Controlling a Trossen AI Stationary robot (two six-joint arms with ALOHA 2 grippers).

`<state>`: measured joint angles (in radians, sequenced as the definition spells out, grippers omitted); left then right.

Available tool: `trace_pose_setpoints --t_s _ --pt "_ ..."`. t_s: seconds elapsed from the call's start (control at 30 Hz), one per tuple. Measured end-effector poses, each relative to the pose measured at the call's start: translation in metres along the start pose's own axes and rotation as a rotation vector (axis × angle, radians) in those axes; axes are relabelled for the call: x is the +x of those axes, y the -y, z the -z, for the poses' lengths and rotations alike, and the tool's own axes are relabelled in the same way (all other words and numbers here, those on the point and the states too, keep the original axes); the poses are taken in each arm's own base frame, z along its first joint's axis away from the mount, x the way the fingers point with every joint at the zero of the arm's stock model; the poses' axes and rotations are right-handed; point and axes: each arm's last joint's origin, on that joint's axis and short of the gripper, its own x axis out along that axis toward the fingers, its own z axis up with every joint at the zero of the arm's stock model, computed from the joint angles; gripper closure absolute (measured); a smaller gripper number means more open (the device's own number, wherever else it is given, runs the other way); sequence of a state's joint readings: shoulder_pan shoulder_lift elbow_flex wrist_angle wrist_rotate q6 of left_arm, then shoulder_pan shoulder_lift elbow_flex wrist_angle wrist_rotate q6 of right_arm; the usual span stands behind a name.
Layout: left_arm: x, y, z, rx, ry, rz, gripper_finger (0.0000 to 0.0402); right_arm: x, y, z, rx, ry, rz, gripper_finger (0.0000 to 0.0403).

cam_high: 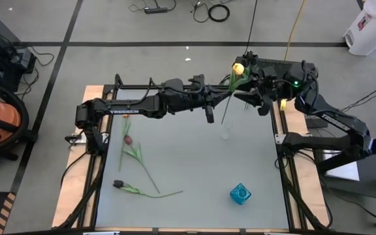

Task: Sort flowers into vase by color
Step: Put the bottom yellow tulip into the bottom transparent vase

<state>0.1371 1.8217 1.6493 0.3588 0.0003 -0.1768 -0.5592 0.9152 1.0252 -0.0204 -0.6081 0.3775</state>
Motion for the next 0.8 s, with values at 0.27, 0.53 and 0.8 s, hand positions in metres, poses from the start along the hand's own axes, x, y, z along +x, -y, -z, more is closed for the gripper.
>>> trace_pose_setpoints --t_s 0.27,0.53,0.8 --pt "0.0 0.0004 0.0005 0.0 -0.007 0.014 0.0399 0.0088 -0.005 0.0049 0.006 -0.025 -0.042 0.0211" --pt "-0.0003 0.0007 0.0004 -0.001 -0.012 0.023 0.0399 0.0099 -0.01 -0.0019 -0.033 0.051 -0.053 0.0211" --pt "-0.0003 0.0012 0.0006 -0.002 -0.012 0.024 0.0399 0.0099 -0.0101 -0.0026 -0.038 0.059 -0.052 0.0211"
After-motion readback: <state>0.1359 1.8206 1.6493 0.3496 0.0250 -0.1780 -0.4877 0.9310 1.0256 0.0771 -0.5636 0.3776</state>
